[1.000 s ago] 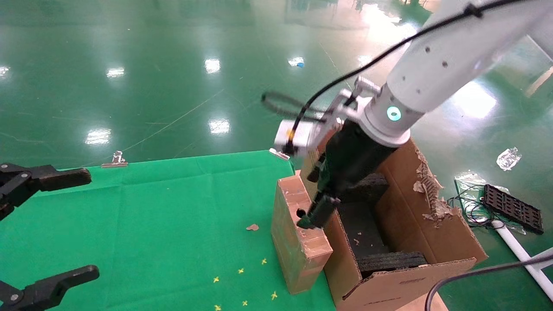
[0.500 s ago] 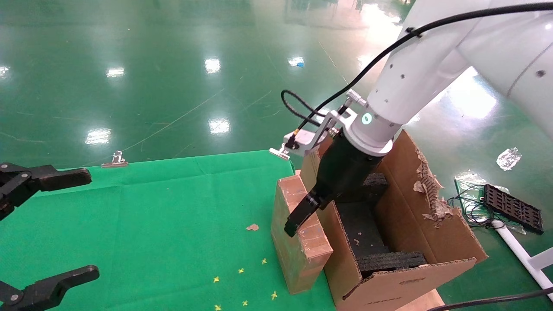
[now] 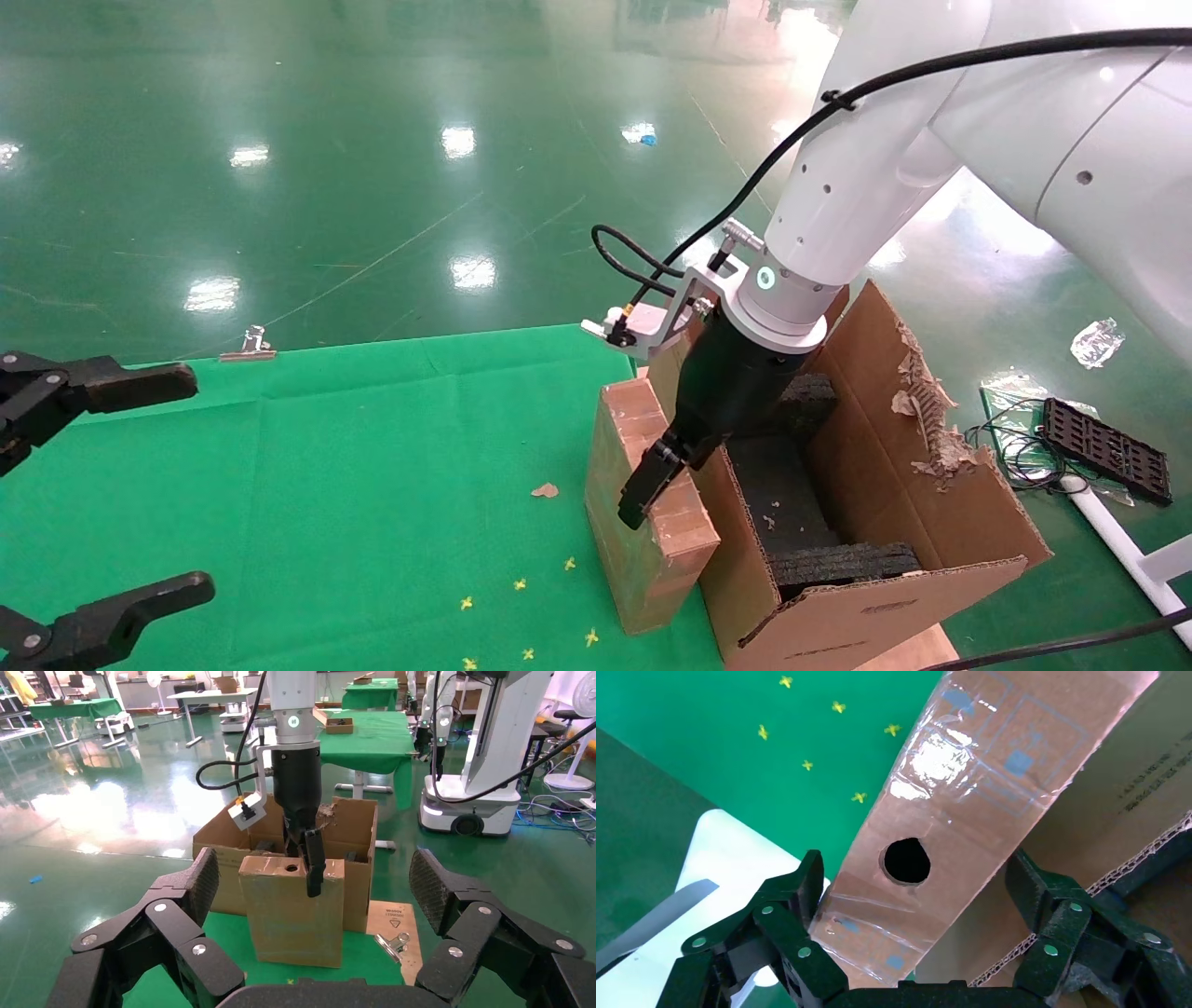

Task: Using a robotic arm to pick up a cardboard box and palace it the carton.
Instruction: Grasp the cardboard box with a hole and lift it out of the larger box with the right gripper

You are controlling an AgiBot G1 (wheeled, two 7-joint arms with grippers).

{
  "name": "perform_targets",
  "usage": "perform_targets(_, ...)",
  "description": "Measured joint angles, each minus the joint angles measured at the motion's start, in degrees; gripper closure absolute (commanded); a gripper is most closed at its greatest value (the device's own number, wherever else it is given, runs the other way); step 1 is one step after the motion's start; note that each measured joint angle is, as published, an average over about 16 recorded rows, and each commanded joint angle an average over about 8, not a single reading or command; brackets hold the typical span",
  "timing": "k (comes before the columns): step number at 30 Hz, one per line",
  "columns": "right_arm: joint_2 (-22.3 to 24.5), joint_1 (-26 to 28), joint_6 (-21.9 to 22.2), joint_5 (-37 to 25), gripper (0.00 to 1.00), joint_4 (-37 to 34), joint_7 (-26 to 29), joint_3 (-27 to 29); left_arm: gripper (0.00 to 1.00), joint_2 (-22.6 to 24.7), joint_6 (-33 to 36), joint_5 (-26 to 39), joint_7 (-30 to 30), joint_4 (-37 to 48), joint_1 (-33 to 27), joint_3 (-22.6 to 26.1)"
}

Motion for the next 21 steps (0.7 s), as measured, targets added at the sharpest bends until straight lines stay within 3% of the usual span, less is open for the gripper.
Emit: perform_targets(21,0.88,0.13,1.30,1.43,1.00,-0.51,-1.37,-1.39,1.00,-0.03,-0.04,-0.06,0.04,0.00,-0.02,0.08)
